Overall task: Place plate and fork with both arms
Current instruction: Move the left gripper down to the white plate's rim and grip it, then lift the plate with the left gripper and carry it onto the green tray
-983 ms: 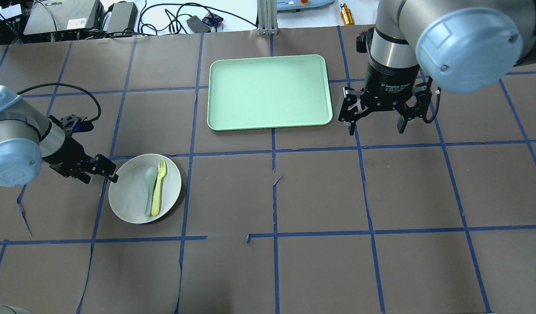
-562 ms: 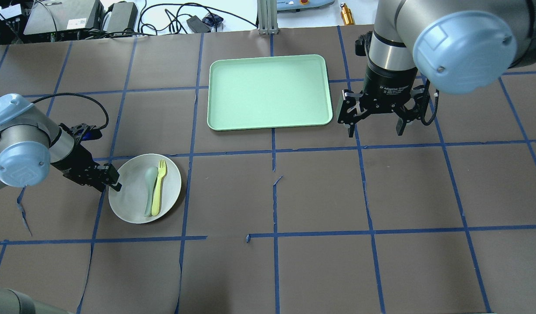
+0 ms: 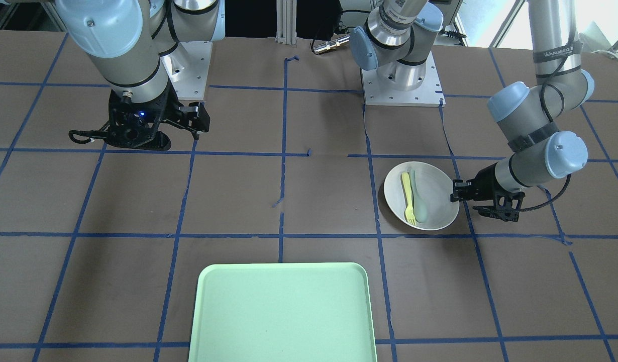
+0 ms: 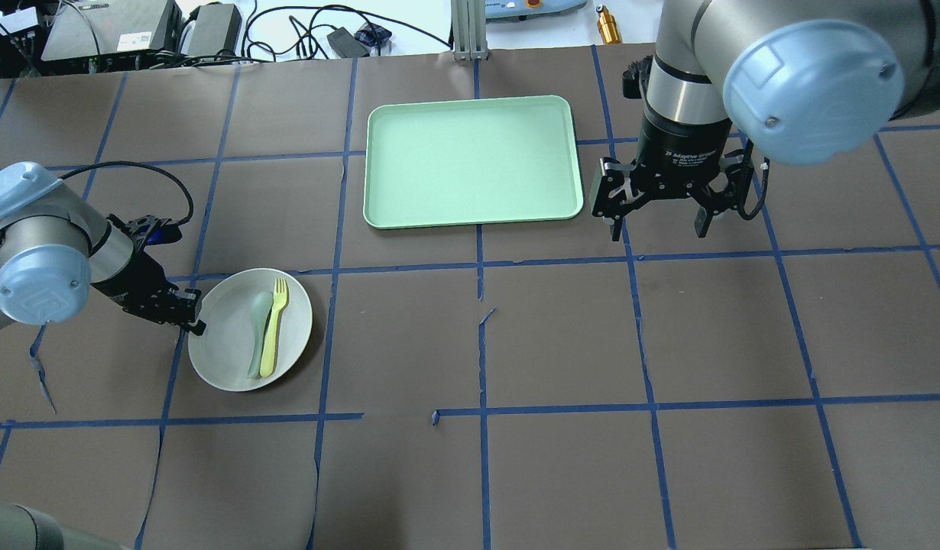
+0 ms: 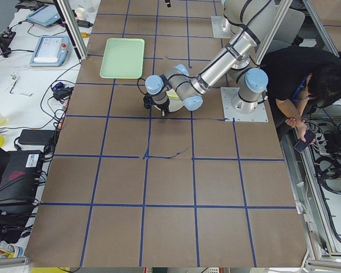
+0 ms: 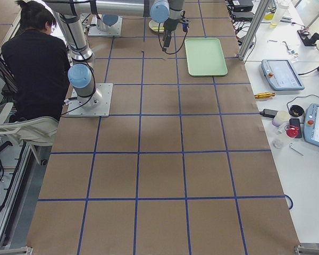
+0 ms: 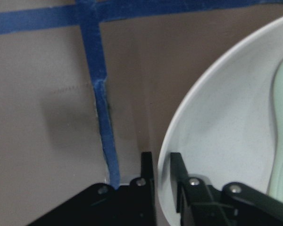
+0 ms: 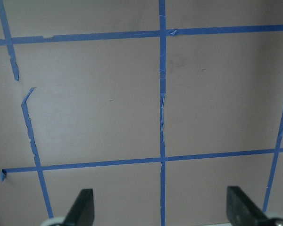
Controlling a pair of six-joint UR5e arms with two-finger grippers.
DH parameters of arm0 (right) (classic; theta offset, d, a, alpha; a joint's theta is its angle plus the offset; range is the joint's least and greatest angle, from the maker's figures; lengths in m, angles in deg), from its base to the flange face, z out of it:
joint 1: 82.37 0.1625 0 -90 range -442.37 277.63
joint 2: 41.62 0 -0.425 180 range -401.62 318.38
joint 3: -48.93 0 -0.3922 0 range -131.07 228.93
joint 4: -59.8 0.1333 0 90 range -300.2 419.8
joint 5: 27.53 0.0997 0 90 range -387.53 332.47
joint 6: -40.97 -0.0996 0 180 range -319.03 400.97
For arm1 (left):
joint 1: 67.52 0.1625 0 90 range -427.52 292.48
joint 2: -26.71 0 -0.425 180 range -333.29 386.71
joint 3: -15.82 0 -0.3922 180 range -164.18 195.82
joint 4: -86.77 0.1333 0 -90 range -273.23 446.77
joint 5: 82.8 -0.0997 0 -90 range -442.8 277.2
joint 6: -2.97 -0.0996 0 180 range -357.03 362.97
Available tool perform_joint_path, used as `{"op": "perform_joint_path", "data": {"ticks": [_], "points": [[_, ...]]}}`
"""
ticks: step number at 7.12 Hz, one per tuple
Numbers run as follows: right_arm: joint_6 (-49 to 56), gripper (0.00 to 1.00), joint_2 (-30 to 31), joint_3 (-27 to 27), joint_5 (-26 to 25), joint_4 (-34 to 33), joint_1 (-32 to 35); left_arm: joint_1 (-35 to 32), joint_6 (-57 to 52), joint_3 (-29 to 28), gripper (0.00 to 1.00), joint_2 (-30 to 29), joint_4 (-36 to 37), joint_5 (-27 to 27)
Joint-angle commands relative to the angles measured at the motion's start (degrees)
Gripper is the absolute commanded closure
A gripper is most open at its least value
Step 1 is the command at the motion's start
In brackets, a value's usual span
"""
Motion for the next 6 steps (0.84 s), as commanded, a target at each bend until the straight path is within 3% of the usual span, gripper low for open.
{"op": "perform_joint_path", "data": {"ticks": [1,3,4,6], "points": [[0.0,0.0,-0.05,-0.04,-0.04,0.0,0.0,-0.15,0.33,-3.78,1.0,1.24,-5.95,1.12],[-0.09,0.0,0.04,-0.04,-0.04,0.09,0.0,-0.24,1.55,-13.34,1.0,0.99,-18.78,4.73],[-0.09,0.0,0.04,-0.04,-0.04,0.09,0.0,-0.58,3.82,-16.78,1.0,0.46,-21.7,8.83],[0.09,0.0,-0.05,-0.04,0.05,-0.09,0.0,-11.68,15.71,-22.76,1.0,-3.12,-17.64,14.99]]}}
